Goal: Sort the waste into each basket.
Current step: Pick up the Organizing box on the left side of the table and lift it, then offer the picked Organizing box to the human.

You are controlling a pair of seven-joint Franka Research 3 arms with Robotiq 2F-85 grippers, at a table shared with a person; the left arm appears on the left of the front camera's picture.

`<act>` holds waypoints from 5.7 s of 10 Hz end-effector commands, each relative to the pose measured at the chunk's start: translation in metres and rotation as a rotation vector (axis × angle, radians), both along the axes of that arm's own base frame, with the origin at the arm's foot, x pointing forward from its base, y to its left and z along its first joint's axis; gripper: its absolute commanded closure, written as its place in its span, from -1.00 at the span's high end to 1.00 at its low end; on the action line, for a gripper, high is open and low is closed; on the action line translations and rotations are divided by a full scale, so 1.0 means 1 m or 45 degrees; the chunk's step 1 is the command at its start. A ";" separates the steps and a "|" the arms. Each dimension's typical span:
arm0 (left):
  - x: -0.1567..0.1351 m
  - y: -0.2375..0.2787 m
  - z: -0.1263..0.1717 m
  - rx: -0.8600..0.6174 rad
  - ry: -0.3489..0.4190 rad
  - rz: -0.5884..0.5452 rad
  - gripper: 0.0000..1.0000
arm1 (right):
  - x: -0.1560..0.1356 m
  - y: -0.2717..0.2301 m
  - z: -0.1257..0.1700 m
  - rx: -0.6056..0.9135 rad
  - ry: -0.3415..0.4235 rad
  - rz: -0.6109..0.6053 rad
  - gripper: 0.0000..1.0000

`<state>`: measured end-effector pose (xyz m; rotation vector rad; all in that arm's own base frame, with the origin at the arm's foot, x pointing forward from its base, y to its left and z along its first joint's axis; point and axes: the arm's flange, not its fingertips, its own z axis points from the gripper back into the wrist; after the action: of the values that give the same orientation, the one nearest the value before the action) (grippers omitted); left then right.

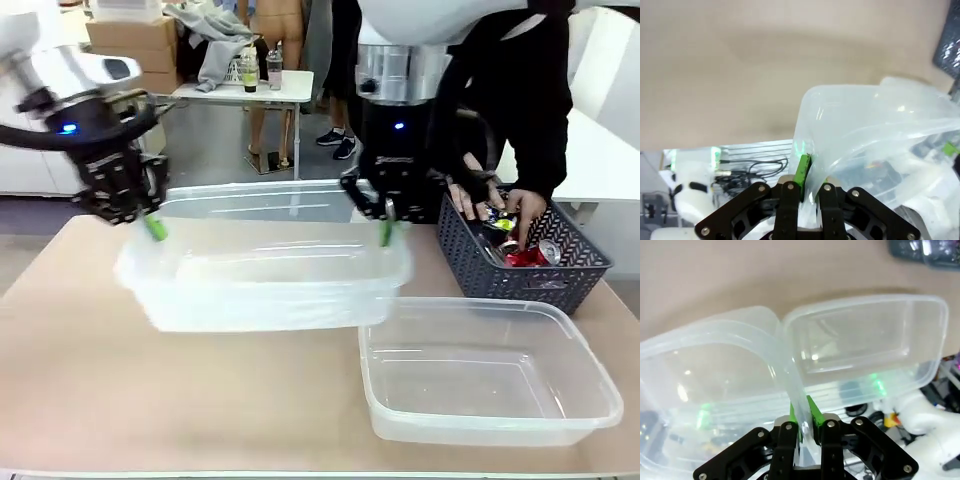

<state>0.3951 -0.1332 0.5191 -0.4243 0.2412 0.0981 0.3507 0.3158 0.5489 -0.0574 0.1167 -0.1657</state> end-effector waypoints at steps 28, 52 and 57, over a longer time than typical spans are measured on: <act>0.017 -0.061 -0.002 0.017 0.006 0.067 -0.89 | 0.090 -0.070 -0.045 0.089 0.229 0.118 -0.89; 0.017 -0.061 -0.002 0.017 0.006 0.067 -0.89 | 0.090 -0.070 -0.045 0.089 0.229 0.118 -0.89; 0.017 -0.061 -0.002 0.017 0.006 0.067 -0.89 | 0.090 -0.070 -0.045 0.089 0.229 0.118 -0.89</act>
<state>0.4116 -0.1936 0.5023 -0.3668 0.2522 0.1267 0.4414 0.2475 0.5084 0.0072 0.2955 -0.0643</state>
